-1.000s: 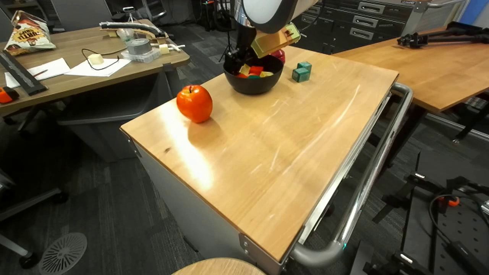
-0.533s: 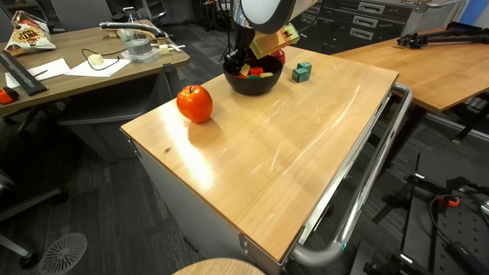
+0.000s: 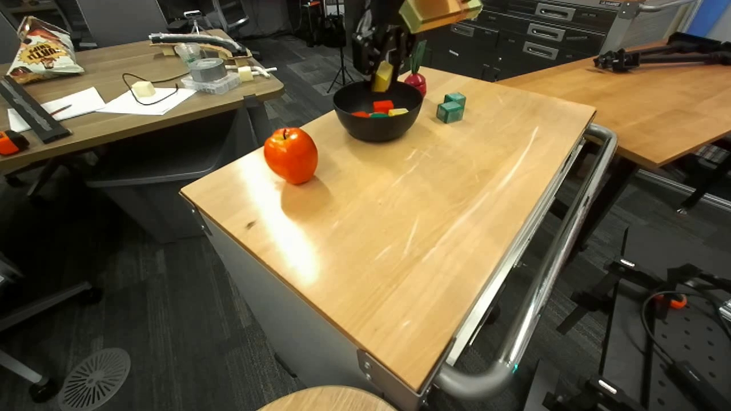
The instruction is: Take most of the objects from the bowl one at a time and put them on the table, then move the apple to the right, then take the block from the bowl and put it on the table
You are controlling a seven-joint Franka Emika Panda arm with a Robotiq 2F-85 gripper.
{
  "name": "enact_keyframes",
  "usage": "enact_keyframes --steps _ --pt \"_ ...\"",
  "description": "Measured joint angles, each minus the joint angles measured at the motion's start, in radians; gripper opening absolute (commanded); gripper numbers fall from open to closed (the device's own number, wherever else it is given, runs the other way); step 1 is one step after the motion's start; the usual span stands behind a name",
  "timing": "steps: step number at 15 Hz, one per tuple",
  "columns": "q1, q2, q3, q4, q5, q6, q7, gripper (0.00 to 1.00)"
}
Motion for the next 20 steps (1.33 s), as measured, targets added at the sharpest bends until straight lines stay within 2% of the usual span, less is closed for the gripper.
enact_keyframes --steps 5,8,12,17,18,19,20 --pt "-0.058 -0.235 0.02 -0.193 0.174 -0.27 -0.105 0.35" --pt "-0.083 -0.302 -0.002 -0.285 0.204 -0.322 -0.086 0.35" --pt "-0.107 -0.281 -0.032 -0.353 0.219 -0.234 -0.006 0.35" --pt "-0.113 -0.157 -0.032 -0.363 0.319 -0.079 0.017 0.35" --pt "-0.114 -0.149 -0.032 -0.361 0.33 -0.07 0.023 0.74" --pt "-0.115 -0.148 -0.032 -0.361 0.343 -0.065 0.024 0.87" --pt "-0.117 -0.149 -0.032 -0.362 0.355 -0.063 0.025 0.92"
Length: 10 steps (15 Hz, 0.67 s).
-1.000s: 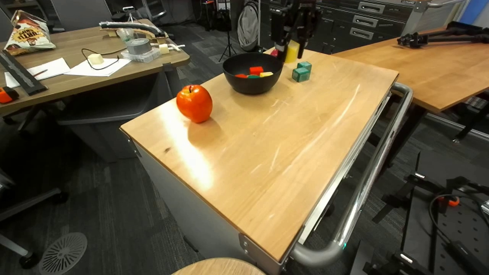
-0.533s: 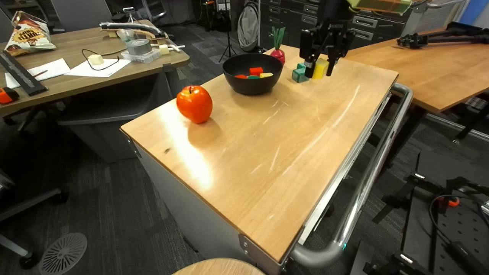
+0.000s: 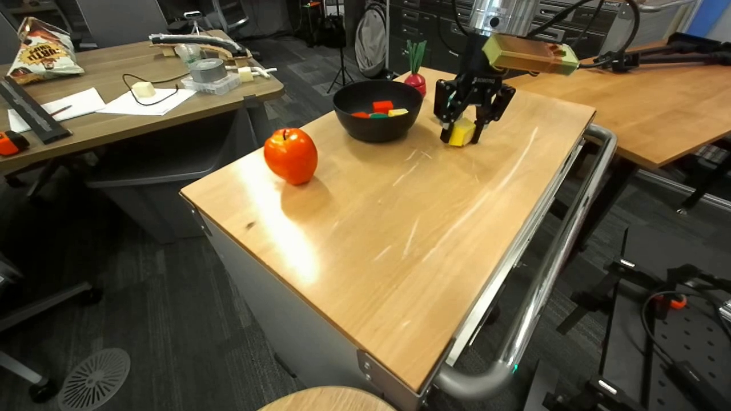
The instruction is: Take most of the objects from the bowl one at a time and put them on the table, then move the apple to the right, then take the block from the bowl and put it on the table
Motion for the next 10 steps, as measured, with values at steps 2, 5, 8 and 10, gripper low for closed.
enact_keyframes --steps 2,5,8,10 --pt "-0.001 0.007 0.0 -0.001 0.022 0.033 0.0 1.0" --pt "-0.003 0.011 0.0 -0.002 0.038 0.099 0.0 1.0" --pt "-0.008 -0.002 0.0 -0.002 0.05 0.173 -0.005 1.0" --pt "-0.01 -0.026 0.0 0.0 0.062 0.207 -0.011 1.0"
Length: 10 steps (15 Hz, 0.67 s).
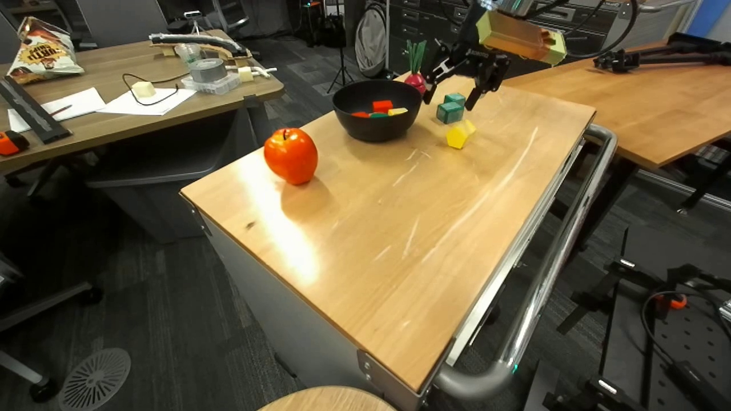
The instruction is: Take most of the objects from the bowl one at a time and put them on the table, then move the apple to the right, then take the block from the bowl and put it on the table
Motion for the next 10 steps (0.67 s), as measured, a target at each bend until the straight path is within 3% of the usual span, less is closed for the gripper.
enact_keyframes --steps 7,10 --pt "0.011 -0.063 0.019 0.083 -0.01 -0.002 0.004 1.0" --pt "0.041 -0.04 0.041 0.16 -0.074 -0.042 0.042 1.0"
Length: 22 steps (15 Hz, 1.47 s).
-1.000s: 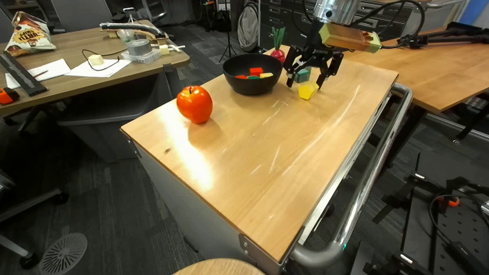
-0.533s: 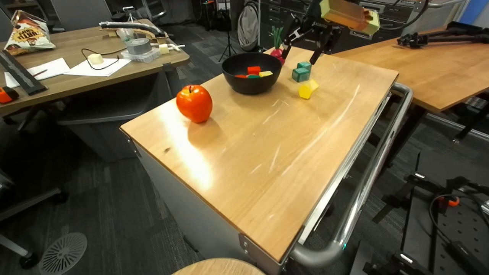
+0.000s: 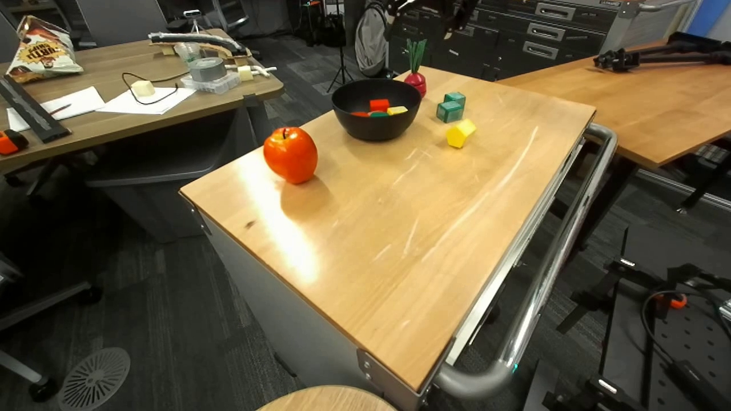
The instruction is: Take most of the objects from the bowl one at a time and put them on the table, then move the apple to the right, then take the block from the bowl and put it on the table
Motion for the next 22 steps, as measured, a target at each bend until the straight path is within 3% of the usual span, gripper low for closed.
enact_keyframes --steps 6,10,16,19,20,21,22 --pt "0.055 0.157 0.002 0.195 -0.193 -0.181 0.186 1.0" --pt "0.059 0.262 0.002 0.321 -0.195 -0.32 0.216 1.0" --pt "0.06 0.376 -0.01 0.453 -0.195 -0.411 0.283 1.0" --pt "0.061 0.421 -0.022 0.499 -0.197 -0.438 0.318 0.9" --pt "0.062 0.434 -0.027 0.512 -0.197 -0.45 0.328 0.84" --pt "0.062 0.446 -0.031 0.524 -0.197 -0.459 0.336 0.66" --pt "0.061 0.456 -0.035 0.536 -0.197 -0.47 0.344 0.65"
